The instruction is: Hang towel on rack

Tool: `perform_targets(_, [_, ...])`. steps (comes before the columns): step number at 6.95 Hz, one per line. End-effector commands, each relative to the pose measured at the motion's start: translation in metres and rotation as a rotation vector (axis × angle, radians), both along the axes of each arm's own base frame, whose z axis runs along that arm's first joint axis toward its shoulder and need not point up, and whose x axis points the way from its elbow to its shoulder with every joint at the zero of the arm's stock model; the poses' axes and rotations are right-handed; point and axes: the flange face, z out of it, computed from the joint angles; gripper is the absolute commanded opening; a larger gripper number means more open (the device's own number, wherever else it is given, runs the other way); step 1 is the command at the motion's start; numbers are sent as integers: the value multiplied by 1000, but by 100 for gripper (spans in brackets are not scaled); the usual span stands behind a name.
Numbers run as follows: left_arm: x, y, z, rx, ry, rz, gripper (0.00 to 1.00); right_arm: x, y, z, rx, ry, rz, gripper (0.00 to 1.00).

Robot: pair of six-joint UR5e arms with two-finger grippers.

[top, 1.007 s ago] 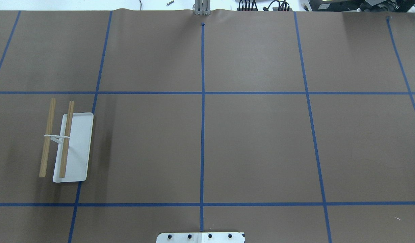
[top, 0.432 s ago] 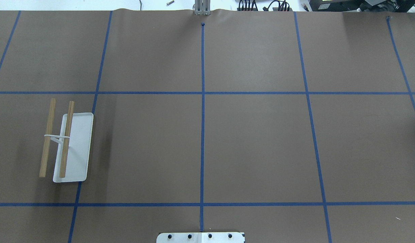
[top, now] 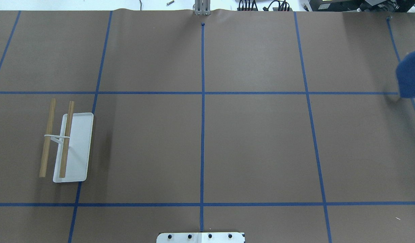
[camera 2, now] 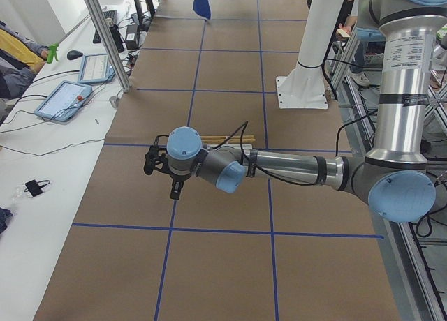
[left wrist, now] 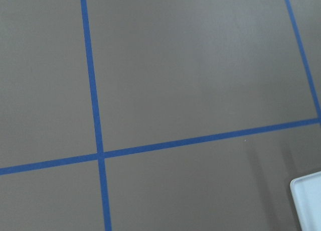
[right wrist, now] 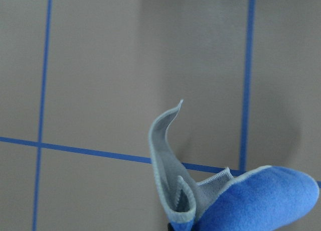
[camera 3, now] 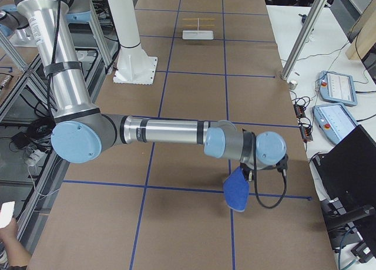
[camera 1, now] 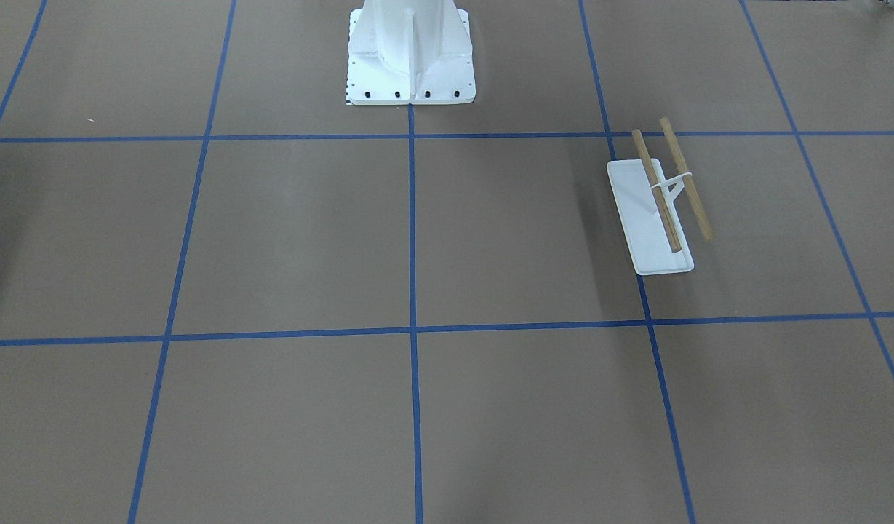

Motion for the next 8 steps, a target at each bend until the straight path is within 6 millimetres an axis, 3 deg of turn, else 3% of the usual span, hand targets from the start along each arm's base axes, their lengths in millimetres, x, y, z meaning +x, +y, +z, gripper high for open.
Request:
perform_targets(1, [23,-34,-62,-79,96,-51,98,-99,22,-155,-19,-33,6,0])
perform_targets(2, [66,-56,-107,-145,144,-53,98,-156,42,-226,-55,-52,1,0])
perform_targets(3, [95,-72,-154,-197,188,-67,98,-194,48,-290,-38,-67,-3,0])
perform_targets(4, [110,-83,-189,-225,217,-85,98,-240,66,-336,28,-50,-35,0])
perform_targets(5, [132,-86,-208,-250,231,-78,98,-280,82,-374,102,-62,-89,0])
perform_targets(6, [163,-91,-232,-301,251,-64,98,-310,95,-403,217,-98,-129,0])
perform_targets(7, [208,-89,-259,-413,284,-55,98,-334,107,-412,307,-126,-154,0])
perform_targets(8, [245,-72,-286,-472,307,-27,98,-353,117,-418,394,-145,-156,0])
